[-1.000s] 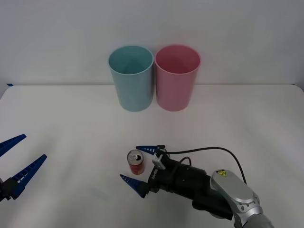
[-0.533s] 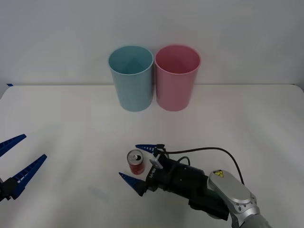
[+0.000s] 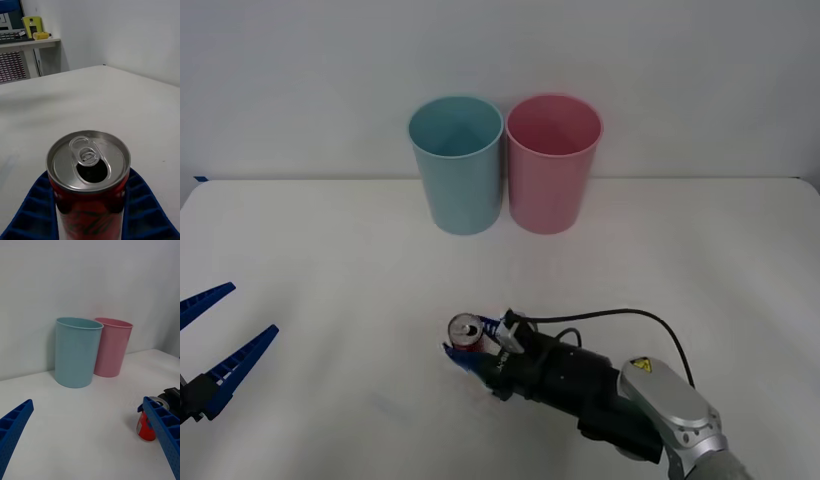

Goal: Grasp the object on the table and drop it into the matching bin: aluminum can to the light blue bin, PET bottle to the pink bin.

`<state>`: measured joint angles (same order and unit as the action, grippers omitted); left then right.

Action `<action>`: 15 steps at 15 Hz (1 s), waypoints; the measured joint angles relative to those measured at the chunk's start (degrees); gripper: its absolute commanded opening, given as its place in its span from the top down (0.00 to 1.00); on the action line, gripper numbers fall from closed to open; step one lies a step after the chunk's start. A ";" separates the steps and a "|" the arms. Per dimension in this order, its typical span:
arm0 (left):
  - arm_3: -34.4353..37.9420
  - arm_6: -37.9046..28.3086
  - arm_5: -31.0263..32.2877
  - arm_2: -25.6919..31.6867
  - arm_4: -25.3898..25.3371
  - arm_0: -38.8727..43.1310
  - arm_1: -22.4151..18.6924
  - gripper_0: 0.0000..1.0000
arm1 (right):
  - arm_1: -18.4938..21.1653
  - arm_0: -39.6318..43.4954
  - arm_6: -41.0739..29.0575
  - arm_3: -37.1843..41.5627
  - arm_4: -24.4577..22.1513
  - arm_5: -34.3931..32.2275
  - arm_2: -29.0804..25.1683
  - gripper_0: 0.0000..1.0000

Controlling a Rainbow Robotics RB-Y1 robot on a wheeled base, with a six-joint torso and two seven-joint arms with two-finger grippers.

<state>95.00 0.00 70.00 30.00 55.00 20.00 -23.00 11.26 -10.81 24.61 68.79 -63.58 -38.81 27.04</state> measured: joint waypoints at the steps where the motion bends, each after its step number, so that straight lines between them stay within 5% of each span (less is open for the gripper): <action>1: 0.00 0.00 0.00 0.00 0.00 0.00 0.00 0.00 | 0.03 0.02 0.00 0.06 0.01 -0.01 -0.22 1.00; 7: 0.00 0.00 0.00 0.00 0.00 0.00 0.00 0.00 | 2.86 1.91 -2.55 6.45 0.71 0.05 -1.08 1.00; 15: 0.00 0.00 0.00 0.00 0.00 0.00 0.00 0.00 | 11.56 9.88 -21.10 27.84 -0.46 1.29 -4.43 1.00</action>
<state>95.00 0.00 70.00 30.00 55.00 20.00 -23.00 22.82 -0.93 3.51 96.62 -64.04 -37.52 22.61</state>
